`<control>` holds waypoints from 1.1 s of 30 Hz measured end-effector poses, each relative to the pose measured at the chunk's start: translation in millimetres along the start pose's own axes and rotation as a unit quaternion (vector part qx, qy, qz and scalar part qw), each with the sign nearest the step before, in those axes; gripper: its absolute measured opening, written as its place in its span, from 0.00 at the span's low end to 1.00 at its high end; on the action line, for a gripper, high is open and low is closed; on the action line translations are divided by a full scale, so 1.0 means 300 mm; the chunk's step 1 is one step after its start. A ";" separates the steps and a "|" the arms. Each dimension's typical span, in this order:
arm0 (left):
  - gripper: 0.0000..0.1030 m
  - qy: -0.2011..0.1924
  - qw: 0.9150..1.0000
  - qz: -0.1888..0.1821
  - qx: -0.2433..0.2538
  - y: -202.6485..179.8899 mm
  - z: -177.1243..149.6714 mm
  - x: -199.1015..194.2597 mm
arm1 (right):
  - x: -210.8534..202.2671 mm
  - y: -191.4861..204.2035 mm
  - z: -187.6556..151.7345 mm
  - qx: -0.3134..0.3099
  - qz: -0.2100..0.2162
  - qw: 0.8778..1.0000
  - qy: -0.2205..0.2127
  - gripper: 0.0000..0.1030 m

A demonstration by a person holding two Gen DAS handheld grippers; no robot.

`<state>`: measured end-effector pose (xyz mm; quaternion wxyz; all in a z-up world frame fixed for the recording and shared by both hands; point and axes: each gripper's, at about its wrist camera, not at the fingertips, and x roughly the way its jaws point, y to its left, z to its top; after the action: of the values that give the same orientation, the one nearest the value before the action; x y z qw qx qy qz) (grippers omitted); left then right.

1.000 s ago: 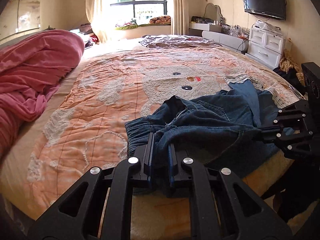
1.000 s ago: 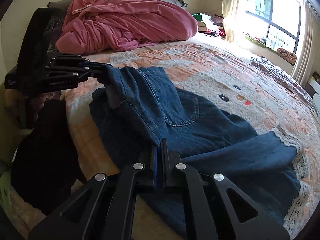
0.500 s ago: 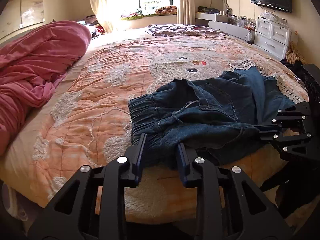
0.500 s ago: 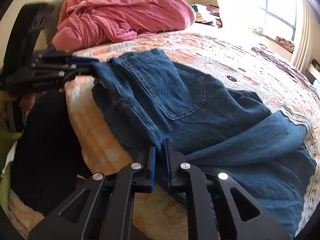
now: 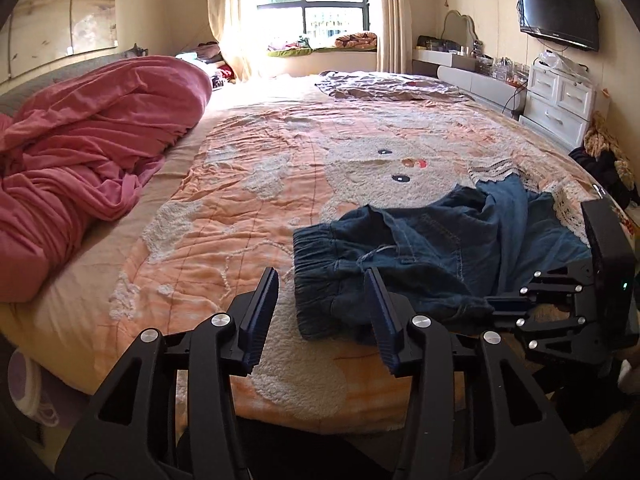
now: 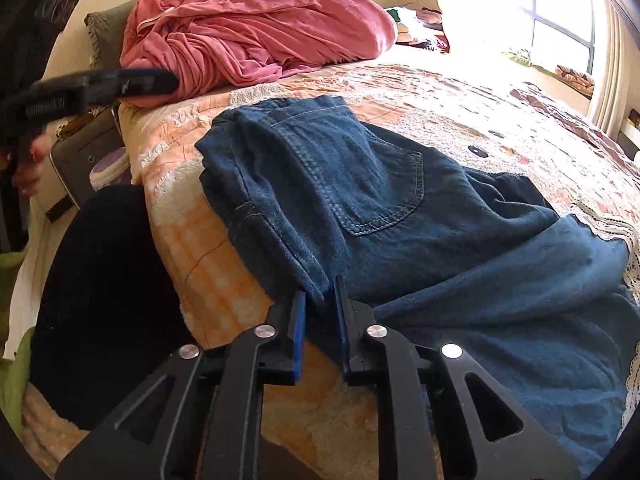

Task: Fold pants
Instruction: 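Open both tools to release the folded denim and pull back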

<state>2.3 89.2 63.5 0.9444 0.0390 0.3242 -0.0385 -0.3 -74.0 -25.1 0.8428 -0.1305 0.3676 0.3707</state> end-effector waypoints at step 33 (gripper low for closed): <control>0.33 0.076 0.994 -0.080 -0.019 -0.097 -0.083 0.225 | -0.094 -0.130 0.031 0.101 -0.030 0.994 -0.006 0.45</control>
<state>37.4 59.4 1.1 0.9115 -0.0025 0.3978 -0.1044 19.8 -111.1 -0.4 0.8649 -0.0538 0.3936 0.3070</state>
